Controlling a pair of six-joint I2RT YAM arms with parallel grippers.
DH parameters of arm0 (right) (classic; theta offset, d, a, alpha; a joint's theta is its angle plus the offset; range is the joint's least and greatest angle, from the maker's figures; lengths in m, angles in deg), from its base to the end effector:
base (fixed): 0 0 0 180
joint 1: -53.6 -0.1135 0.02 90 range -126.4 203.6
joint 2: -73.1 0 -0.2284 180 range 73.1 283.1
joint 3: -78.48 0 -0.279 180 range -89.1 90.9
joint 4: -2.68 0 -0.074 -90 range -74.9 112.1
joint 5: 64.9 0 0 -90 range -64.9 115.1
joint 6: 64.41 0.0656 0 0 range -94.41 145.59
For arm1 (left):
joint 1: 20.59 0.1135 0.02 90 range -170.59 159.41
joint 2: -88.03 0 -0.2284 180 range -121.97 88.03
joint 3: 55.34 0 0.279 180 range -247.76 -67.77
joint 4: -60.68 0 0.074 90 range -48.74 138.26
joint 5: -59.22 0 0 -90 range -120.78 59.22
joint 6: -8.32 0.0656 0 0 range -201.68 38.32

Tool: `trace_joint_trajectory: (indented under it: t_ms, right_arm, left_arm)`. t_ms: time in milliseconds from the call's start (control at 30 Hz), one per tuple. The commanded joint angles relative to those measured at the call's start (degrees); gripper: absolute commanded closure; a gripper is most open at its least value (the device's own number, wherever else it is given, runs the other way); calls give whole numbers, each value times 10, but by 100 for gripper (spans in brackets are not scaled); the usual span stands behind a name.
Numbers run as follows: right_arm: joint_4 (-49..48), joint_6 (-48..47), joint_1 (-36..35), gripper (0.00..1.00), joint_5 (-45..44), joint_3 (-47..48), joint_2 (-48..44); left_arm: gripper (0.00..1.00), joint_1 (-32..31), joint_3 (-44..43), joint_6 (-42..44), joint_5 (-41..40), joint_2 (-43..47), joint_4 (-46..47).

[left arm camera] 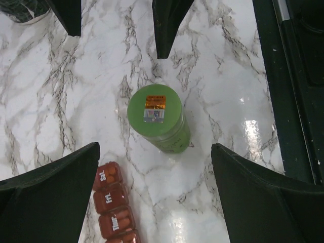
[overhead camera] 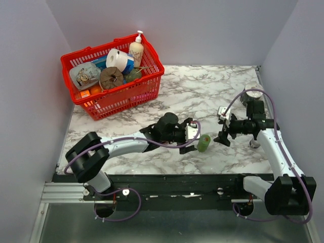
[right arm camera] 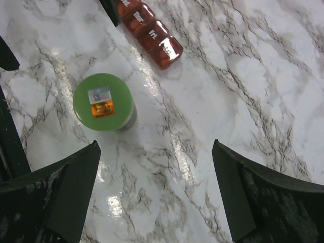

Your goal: Sort the pills into containers

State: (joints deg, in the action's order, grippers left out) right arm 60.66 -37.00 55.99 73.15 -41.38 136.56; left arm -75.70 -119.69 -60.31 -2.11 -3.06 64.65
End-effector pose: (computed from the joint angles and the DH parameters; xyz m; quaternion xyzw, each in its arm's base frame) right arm 0.2549 0.0382 0.1983 -0.5311 0.7149 0.2111 0.4028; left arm 0.2000 -0.3418 0.1654 0.6071 0.5489 -0.3530 0.4535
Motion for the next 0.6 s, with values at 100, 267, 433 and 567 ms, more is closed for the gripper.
trace_joint_trajectory:
  t_ms: [100,267,433,567]
  right_arm:
    - [26,-30,54,0,65,4,-15]
    - [37,-38,67,0,82,8,-10]
    - [50,-46,68,0,93,8,-4]
    - [57,-52,70,0,96,9,-1]
  left_arm:
    - [1,-7,-91,66,61,-81,-62]
    - [2,-17,-129,82,86,-118,-97]
    - [5,-24,-157,88,69,-148,-111]
    - [9,-25,-169,85,58,-160,-113]
